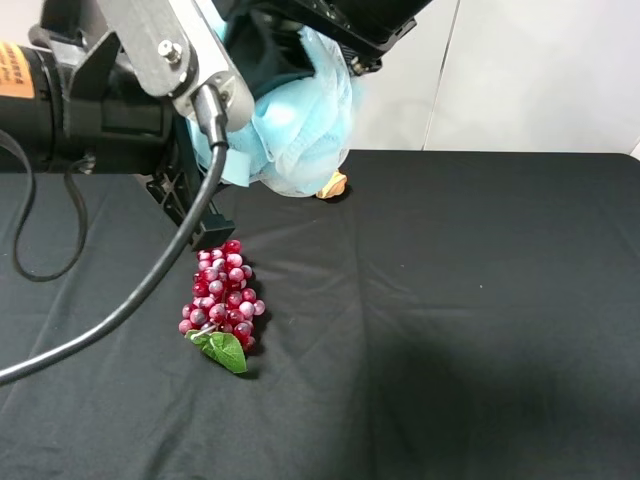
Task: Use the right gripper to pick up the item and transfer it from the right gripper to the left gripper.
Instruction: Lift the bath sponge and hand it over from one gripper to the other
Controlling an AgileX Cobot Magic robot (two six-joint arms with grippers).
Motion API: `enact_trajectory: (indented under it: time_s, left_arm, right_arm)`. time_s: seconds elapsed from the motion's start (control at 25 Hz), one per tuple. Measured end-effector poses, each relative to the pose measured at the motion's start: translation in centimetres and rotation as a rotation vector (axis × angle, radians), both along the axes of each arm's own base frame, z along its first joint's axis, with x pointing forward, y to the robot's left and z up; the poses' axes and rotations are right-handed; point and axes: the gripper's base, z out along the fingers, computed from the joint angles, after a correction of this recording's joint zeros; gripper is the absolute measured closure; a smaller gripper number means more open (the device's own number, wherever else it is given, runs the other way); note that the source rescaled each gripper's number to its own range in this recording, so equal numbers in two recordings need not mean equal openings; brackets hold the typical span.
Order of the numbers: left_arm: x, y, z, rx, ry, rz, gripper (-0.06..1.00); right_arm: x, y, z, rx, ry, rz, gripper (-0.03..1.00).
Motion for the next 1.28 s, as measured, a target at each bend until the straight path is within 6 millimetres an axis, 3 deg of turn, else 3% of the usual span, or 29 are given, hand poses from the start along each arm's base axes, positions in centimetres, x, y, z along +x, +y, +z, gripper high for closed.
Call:
enact_trajectory:
  time_s: [0.08, 0.2, 0.92, 1.28]
  left_arm:
    - [0.0, 0.0, 0.0, 0.0, 0.0, -0.001, 0.66]
    - [-0.1, -0.1, 0.0, 0.001, -0.001, -0.004, 0.67]
    - [0.0, -0.2, 0.3, -0.026, -0.026, -0.005, 0.82]
    - [0.0, -0.2, 0.5, -0.04, -0.036, -0.002, 0.84]
  right_arm:
    - [0.2, -0.2, 0.0, -0.013, -0.009, -0.007, 0.16]
    - [0.3, -0.3, -0.1, -0.024, -0.011, -0.01, 0.04]
    - [-1.5, -1.7, 2.9, -0.15, 0.012, 0.098, -0.03]
    - [-3.3, -4.1, 4.7, -0.139, -0.049, 0.063, -0.03]
